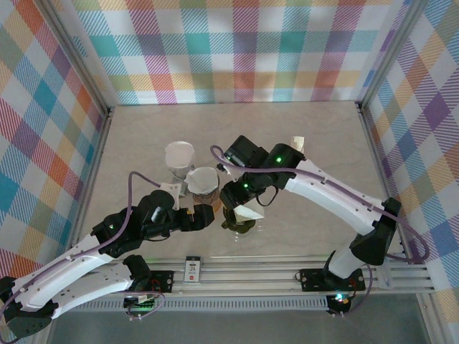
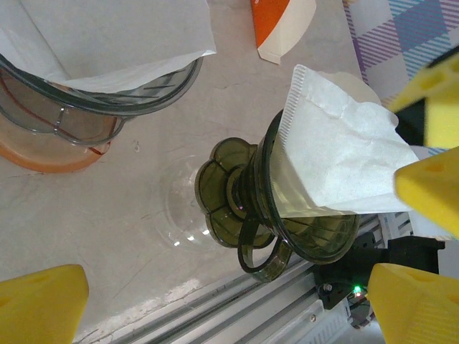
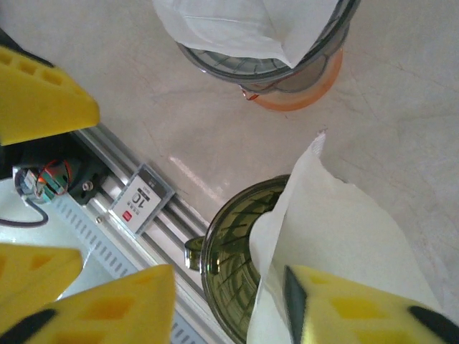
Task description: Place the coffee filter in the dripper
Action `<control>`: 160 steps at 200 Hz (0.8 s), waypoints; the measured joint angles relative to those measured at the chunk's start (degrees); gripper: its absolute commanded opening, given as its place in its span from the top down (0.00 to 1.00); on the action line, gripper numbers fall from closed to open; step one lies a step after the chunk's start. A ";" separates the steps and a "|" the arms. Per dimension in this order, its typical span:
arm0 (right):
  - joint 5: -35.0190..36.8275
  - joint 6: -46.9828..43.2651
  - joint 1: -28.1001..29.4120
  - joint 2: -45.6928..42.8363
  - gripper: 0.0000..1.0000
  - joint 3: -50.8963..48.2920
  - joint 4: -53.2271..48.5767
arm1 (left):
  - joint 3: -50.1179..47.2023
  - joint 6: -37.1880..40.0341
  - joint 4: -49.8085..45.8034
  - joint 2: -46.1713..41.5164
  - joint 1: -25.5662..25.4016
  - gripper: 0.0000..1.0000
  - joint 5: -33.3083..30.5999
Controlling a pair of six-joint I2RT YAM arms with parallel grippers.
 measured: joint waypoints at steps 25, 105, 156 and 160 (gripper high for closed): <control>0.46 0.11 0.02 -0.96 0.40 -1.95 2.73 | -0.02 -0.02 0.13 0.00 0.00 0.00 0.00; 3.80 0.44 1.36 -9.31 0.51 -6.29 3.96 | -0.02 -0.02 0.39 -0.50 0.00 0.00 -0.09; 7.19 0.52 3.85 -9.31 0.81 -8.90 2.12 | -0.02 -0.07 0.39 -0.66 0.00 0.00 -0.26; 7.37 0.90 4.09 -9.31 0.84 -8.90 2.12 | -0.02 -0.09 0.39 -0.66 0.00 0.00 -0.26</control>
